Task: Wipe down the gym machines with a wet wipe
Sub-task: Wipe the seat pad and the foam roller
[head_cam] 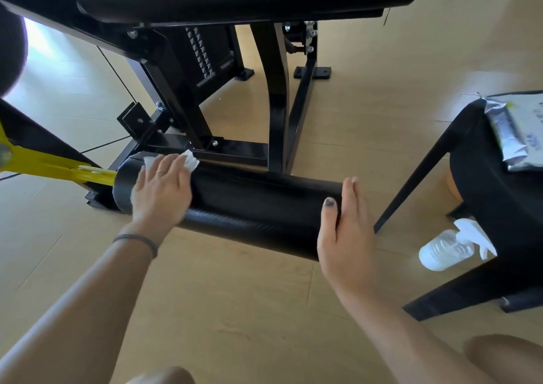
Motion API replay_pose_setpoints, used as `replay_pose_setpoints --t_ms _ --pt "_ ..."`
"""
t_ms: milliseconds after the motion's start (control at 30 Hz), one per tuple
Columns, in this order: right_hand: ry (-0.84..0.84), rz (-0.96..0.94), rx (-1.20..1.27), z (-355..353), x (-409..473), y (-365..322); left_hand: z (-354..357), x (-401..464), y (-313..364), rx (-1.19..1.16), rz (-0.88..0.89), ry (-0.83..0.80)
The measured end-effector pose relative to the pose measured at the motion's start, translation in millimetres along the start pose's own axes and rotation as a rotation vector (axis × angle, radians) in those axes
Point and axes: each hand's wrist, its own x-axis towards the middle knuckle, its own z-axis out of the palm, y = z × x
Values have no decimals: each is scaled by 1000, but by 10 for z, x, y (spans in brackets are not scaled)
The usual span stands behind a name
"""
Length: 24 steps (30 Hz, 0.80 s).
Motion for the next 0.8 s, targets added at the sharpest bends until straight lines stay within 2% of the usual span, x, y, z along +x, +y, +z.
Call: replay_pose_setpoints --t_ms 67,167,267,333,467,533,600,700,767,800 --pt "18 -32 4 15 -140 15 36 -178 351 34 119 25" --pt "143 -62 87 -37 -202 -27 141 -677 1106 62 469 -10" --pt "303 43 223 -149 92 -117 136 -952 1404 29 692 -106" --pt "210 139 192 -162 277 -156 116 -729 1139 53 669 -83" --pt "-43 186 142 -57 135 -87 42 -193 428 110 229 -45" --pt "-59 167 167 -42 27 -37 68 -203 556 147 177 -18" --pt "-22 121 149 -37 -71 -18 122 -455 1025 221 333 -3" --pt "145 98 246 -41 -91 -74 245 -940 1637 216 698 -99" --pt "225 201 353 -72 70 -146 231 -969 1708 139 800 -162" --pt "211 252 373 -82 173 -173 208 -880 1616 135 802 -151"
